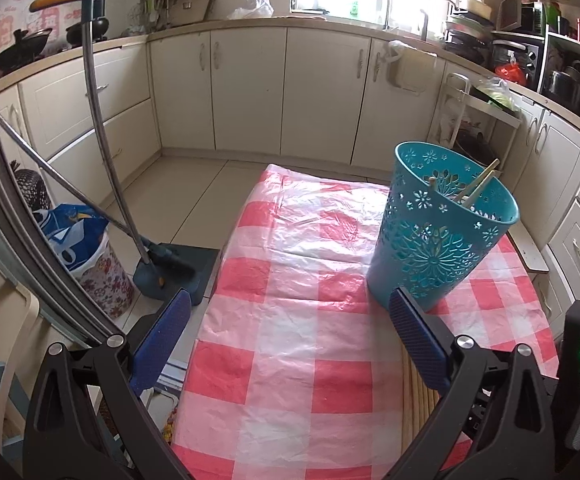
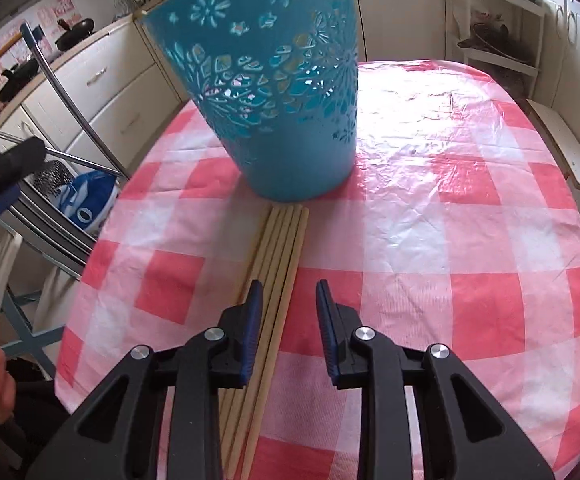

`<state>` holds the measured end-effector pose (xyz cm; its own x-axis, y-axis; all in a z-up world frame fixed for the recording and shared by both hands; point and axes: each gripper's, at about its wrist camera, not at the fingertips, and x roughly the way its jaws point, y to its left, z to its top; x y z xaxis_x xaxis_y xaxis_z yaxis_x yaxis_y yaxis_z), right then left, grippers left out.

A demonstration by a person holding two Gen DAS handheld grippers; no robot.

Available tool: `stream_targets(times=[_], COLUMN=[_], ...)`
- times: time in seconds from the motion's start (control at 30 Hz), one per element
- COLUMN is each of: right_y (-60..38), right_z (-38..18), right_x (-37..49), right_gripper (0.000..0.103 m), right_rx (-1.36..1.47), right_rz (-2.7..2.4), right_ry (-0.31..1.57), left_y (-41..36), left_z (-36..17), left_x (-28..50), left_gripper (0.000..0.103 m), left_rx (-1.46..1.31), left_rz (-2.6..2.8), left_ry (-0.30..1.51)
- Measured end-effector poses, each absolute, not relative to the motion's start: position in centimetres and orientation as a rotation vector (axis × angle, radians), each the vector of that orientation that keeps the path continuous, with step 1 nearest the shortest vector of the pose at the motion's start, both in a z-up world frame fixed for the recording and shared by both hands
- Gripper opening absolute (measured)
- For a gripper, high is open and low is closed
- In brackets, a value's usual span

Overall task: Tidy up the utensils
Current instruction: 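Lower the open right tool beside the sticks while the left tool moves toward them, then grasp a loose bamboo stick with the left tool while the right tool grasps another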

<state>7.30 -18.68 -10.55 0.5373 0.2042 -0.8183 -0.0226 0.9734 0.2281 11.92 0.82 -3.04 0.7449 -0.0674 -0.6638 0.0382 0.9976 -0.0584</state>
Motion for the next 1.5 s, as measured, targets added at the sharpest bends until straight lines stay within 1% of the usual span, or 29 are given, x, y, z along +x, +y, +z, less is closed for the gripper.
stream_targets(times=[0.43,0.5,0.57,0.7,1.1,1.3,1.5], right_y=[-17.8,-17.6,-17.5,-18.0,-20.7,-21.1,-21.2], right_z=[-11.6,-11.6,-11.6,-11.6,-11.6,-11.5,-11.6], right_x=[7.9,7.9,8.0,7.8,6.8,6.6,6.5], right_gripper=[0.025,0.015,0.009,0.008,0.008,0.008,0.008], right_rx=[0.109,0.090,0.063,0.051,0.082,0.085,0.086], right_rz=[0.077,0.086,0.094,0.115,0.153,0.174,0.182], right_ry=[1.007,1.011,1.024,1.053,1.074,1.074,1.075], left_y=[0.5,0.2,-0.4,-2.9,-8.4,-9.8,-9.3], left_z=[-4.1,-4.4,-5.0,-7.5,-12.3,-13.6,-13.9], left_x=[12.3,12.4,12.5,13.0,14.8,15.0,15.2], left_gripper=[0.095,0.095,0.095,0.095,0.095,0.095,0.095], left_rx=[0.007,0.020,0.043,0.118,0.196,0.221,0.193], left_rz=[-0.048,-0.055,-0.076,-0.138,-0.192,-0.181,-0.155], left_ry=[0.776,0.788,0.808,0.886,0.993,1.014,1.020])
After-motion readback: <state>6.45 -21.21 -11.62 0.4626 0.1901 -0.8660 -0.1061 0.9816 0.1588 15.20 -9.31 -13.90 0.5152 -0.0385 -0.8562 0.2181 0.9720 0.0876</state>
